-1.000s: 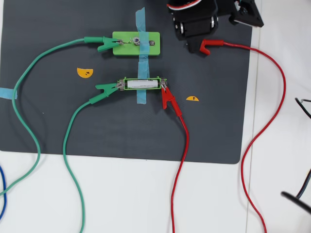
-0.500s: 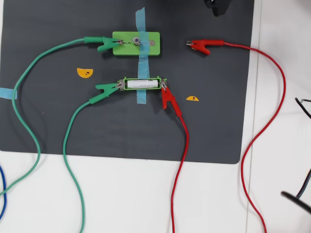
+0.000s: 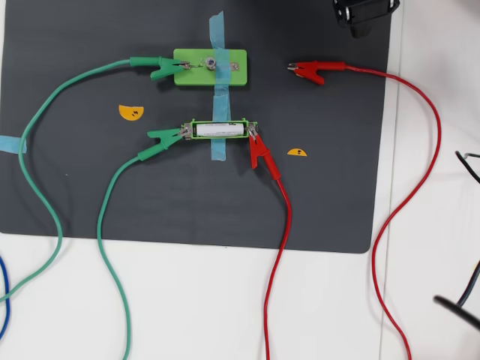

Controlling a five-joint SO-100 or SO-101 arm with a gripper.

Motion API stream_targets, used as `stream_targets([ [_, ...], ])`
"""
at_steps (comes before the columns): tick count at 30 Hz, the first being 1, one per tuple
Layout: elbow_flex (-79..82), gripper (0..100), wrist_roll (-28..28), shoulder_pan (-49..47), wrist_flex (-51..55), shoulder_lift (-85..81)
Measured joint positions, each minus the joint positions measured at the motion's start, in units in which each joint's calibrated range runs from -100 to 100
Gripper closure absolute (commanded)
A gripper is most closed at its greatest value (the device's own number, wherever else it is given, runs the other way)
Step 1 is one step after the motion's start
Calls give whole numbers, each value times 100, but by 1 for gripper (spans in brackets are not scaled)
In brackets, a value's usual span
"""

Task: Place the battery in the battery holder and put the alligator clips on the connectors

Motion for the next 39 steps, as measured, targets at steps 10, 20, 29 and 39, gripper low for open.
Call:
stream_targets([
  [10, 284, 99, -5, 11, -43, 92],
  [20, 453, 97, 98, 22, -463, 126],
  [29, 729, 83, 300, 11, -506, 143],
  [39, 773, 77, 310, 11, -1021, 865],
])
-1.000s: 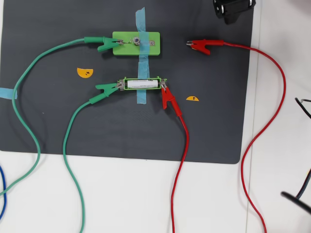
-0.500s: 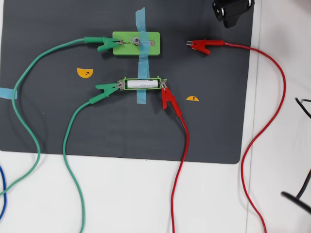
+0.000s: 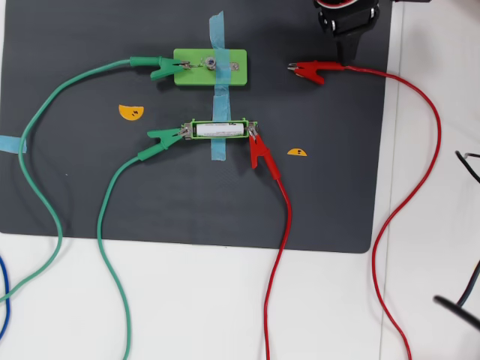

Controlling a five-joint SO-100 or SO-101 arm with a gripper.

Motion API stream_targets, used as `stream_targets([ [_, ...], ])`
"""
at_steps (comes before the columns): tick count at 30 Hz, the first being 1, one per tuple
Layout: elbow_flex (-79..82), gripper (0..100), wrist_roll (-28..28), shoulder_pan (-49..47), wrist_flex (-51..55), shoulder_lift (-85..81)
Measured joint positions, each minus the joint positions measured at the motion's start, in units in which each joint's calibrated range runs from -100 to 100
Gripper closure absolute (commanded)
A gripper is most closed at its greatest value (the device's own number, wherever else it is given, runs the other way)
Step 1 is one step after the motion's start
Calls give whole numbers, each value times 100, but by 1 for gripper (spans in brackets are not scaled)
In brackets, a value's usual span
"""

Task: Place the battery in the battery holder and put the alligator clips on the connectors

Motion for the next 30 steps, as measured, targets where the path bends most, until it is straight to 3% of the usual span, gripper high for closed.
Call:
stream_targets([
  [4, 0, 69, 10, 0, -60, 34],
  [13, 0, 69, 0, 694, -335, 143],
  [30, 71, 69, -114, 1165, -489, 160],
])
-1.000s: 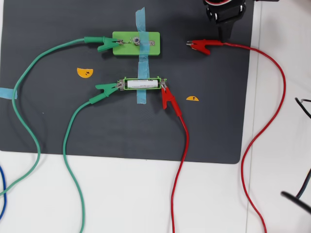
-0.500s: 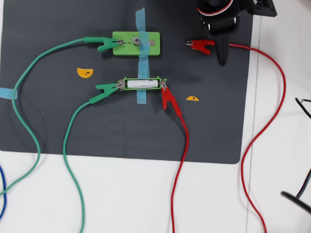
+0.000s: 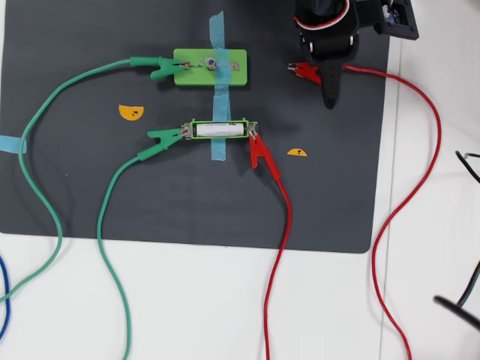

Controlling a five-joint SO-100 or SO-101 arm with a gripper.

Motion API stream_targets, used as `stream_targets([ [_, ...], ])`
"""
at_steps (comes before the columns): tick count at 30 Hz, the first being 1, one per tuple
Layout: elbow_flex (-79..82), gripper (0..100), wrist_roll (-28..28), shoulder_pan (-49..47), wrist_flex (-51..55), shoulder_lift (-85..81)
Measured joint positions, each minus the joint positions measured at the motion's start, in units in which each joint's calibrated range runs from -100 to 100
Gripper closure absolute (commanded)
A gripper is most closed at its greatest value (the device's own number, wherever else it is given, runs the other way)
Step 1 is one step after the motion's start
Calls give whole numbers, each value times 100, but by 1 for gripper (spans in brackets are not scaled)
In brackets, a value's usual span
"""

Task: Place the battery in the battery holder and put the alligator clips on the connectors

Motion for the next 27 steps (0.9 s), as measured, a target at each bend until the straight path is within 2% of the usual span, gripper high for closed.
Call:
stream_targets([
  [9, 0, 69, 0, 0, 515, 0],
  [18, 0, 69, 0, 0, 515, 8],
  [27, -453, 69, 5, -56, 549, 722],
])
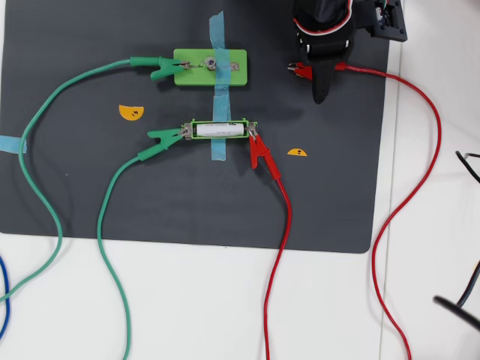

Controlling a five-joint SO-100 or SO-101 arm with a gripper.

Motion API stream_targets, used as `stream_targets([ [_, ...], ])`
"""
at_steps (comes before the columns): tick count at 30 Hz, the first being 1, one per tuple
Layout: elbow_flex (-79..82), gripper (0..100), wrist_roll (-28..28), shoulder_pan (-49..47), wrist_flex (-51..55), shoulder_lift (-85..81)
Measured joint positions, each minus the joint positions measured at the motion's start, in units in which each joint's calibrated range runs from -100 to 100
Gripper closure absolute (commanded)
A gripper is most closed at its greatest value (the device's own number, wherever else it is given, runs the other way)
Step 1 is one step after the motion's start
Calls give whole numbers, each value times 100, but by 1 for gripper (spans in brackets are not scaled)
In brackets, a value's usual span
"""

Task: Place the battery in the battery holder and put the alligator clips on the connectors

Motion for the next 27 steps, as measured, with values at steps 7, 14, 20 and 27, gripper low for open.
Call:
stream_targets([
  [7, -124, 69, 0, 0, 9, 101],
  [14, -133, 69, 0, 56, 9, 126],
  [20, -133, 69, 0, 67, 9, 126],
  [27, -133, 69, 0, 67, 9, 126],
])
